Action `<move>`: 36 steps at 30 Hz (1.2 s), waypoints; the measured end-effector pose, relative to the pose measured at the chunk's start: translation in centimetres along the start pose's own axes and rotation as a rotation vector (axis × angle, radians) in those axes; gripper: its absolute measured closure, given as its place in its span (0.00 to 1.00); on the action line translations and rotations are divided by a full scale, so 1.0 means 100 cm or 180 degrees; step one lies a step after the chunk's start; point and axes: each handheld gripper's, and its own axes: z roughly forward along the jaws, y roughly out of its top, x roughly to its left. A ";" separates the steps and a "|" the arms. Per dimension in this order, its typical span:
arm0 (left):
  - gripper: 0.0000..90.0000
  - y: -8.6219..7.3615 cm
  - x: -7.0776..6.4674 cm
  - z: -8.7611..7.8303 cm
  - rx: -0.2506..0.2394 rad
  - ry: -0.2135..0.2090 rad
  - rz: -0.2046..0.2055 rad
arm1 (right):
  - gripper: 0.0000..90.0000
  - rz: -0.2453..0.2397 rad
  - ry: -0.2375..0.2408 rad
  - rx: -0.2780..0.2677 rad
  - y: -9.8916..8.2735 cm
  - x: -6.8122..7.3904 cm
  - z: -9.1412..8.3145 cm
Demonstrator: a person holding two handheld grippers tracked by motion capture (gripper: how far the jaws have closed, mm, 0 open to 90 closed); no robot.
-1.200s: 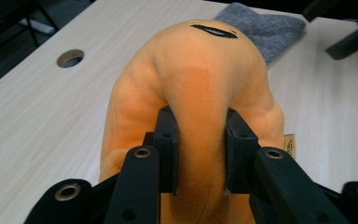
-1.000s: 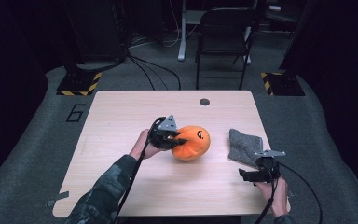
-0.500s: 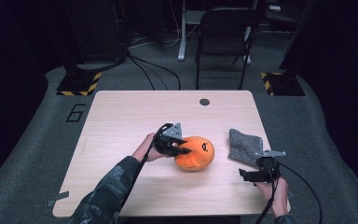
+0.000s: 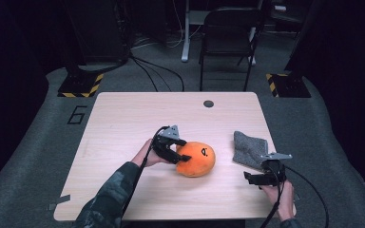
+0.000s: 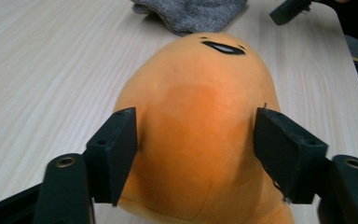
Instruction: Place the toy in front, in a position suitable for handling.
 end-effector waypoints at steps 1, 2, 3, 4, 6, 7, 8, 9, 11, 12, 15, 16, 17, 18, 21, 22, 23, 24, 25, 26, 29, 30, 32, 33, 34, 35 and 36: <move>0.28 0.000 -0.001 -0.003 -0.0011 0.0054 -0.0014 | 0.03 0.0012 0.0002 0.0007 0.000 0.000 0.000; 0.25 0.000 -0.002 -0.006 -0.0044 0.0057 -0.0004 | 0.03 0.0021 0.0002 0.0012 0.000 0.001 0.000; 0.22 -0.001 -0.004 -0.010 -0.0096 0.0047 -0.0031 | 0.03 0.0032 0.0000 0.0015 0.000 0.001 0.000; 0.21 -0.003 -0.006 -0.014 -0.0159 0.0059 -0.0038 | 0.03 0.0029 0.0003 0.0015 0.000 0.001 0.000; 0.17 -0.007 -0.009 -0.020 -0.0239 0.0083 -0.0098 | 0.03 0.0032 -0.0001 0.0015 -0.001 0.000 -0.001; 0.17 -0.010 -0.011 -0.023 -0.0276 0.0121 -0.0124 | 0.04 0.0026 -0.0001 0.0005 -0.001 0.000 -0.001; 0.16 -0.015 -0.014 -0.028 -0.0353 0.0131 -0.0171 | 0.04 0.0027 0.0000 0.0006 -0.001 0.000 -0.001; 0.15 -0.018 -0.017 -0.032 -0.0353 0.0217 -0.0199 | 0.04 0.0045 -0.0001 0.0019 -0.001 0.000 -0.001; 0.12 -0.027 -0.025 -0.037 -0.0364 0.0349 -0.0225 | 0.04 0.0010 -0.0005 0.0010 -0.001 -0.002 0.000; 0.12 -0.031 -0.030 -0.039 -0.0355 0.0462 -0.0219 | 0.04 0.0042 -0.0025 0.0005 0.000 -0.001 0.001; 0.09 -0.045 -0.041 -0.044 -0.0381 0.0652 -0.0269 | 0.04 -0.0009 0.0002 0.0011 0.000 -0.003 0.002; 0.08 -0.050 -0.044 -0.045 -0.0377 0.0698 -0.0303 | 0.04 0.0034 -0.0013 0.0033 0.001 -0.002 0.002; 0.09 -0.055 -0.045 -0.046 -0.0403 0.0749 -0.0368 | 0.04 0.0035 -0.0015 0.0016 0.001 -0.002 0.002; 0.08 -0.060 -0.046 -0.047 -0.0472 0.0793 -0.0464 | 0.04 0.0028 -0.0015 0.0013 0.002 -0.003 0.003; 0.09 -0.068 -0.045 -0.046 -0.0394 0.0867 -0.0573 | 0.04 0.0086 -0.0033 0.0029 0.004 -0.003 0.004; 0.09 -0.069 -0.045 -0.047 -0.0417 0.0891 -0.0599 | 0.04 0.0078 -0.0050 0.0032 0.005 -0.003 0.005; 0.09 -0.070 -0.045 -0.048 -0.0463 0.0880 -0.0621 | 0.04 0.0063 -0.0063 0.0040 0.006 -0.002 0.005; 0.10 -0.071 -0.045 -0.049 -0.0508 0.0866 -0.0656 | 0.04 0.0060 -0.0071 0.0039 0.007 -0.001 0.006; 0.09 -0.071 -0.045 -0.050 -0.0491 0.0889 -0.0628 | 0.04 0.0026 -0.0081 0.0039 0.008 -0.001 0.007; 0.09 -0.070 -0.044 -0.051 -0.0481 0.0888 -0.0634 | 0.04 0.0019 -0.0077 0.0040 0.008 0.000 0.008; 0.10 -0.068 -0.044 -0.047 -0.0447 0.0885 -0.0640 | 0.04 0.0011 -0.0070 0.0042 0.005 -0.001 0.007; 0.10 -0.067 -0.044 -0.044 -0.0441 0.0891 -0.0632 | 0.03 0.0012 -0.0066 0.0039 0.004 -0.003 0.006; 0.10 -0.068 -0.046 -0.041 -0.0386 0.0879 -0.0632 | 0.03 0.0043 -0.0056 0.0023 0.002 -0.005 0.005; 0.10 -0.069 -0.047 -0.039 -0.0349 0.0896 -0.0637 | 0.03 0.0047 -0.0053 0.0024 0.002 -0.006 0.004; 0.10 -0.069 -0.048 -0.037 -0.0352 0.0897 -0.0663 | 0.03 0.0050 -0.0054 0.0028 0.002 -0.007 0.003; 0.10 -0.069 -0.049 -0.037 -0.0335 0.0877 -0.0656 | 0.03 0.0067 -0.0050 0.0009 0.002 -0.007 0.003; 0.10 -0.069 -0.051 -0.036 -0.0325 0.0883 -0.0650 | 0.03 0.0046 -0.0050 -0.0001 0.003 -0.007 0.002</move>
